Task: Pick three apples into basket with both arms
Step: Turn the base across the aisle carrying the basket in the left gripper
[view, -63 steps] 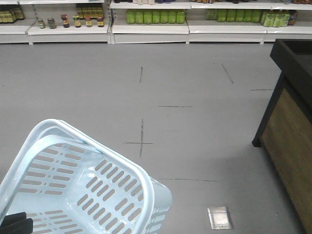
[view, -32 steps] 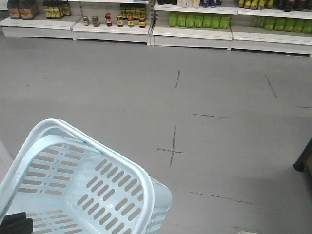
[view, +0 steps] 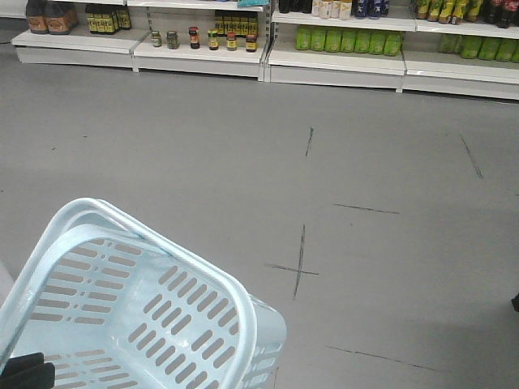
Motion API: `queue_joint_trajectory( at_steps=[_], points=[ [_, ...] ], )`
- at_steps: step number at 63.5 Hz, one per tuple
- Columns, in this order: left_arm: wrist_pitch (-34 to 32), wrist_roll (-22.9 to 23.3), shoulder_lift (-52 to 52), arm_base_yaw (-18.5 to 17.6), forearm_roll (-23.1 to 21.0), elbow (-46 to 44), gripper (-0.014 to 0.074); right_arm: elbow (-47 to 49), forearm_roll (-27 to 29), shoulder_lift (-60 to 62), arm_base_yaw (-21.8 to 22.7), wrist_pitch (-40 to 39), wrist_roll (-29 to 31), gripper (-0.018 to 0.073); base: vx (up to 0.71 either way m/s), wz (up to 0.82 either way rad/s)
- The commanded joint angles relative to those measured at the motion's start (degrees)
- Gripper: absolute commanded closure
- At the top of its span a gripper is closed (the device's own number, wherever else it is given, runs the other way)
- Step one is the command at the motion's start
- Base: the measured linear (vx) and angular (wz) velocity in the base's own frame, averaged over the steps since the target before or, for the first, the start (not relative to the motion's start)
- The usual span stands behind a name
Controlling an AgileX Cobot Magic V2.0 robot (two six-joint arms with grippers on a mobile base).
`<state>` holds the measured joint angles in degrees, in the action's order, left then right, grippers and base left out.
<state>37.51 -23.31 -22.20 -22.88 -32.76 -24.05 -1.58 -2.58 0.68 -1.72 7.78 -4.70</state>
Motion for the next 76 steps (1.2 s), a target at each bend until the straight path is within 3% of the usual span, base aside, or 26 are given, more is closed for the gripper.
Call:
queue_joint_trajectory(
  at_steps=[1, 76],
  points=[
    [-5.3, 0.4, -0.2, -0.4, -2.5, -1.9, 0.0603, -0.8, -0.6, 0.7, 0.4, -4.3, 0.4, 0.0563, 0.24, -0.05],
    [-5.3, 0.4, -0.2, -0.4, -2.5, -1.9, 0.0603, -0.8, -0.6, 0.7, 0.4, -4.3, 0.4, 0.0563, 0.28, -0.1]
  ],
)
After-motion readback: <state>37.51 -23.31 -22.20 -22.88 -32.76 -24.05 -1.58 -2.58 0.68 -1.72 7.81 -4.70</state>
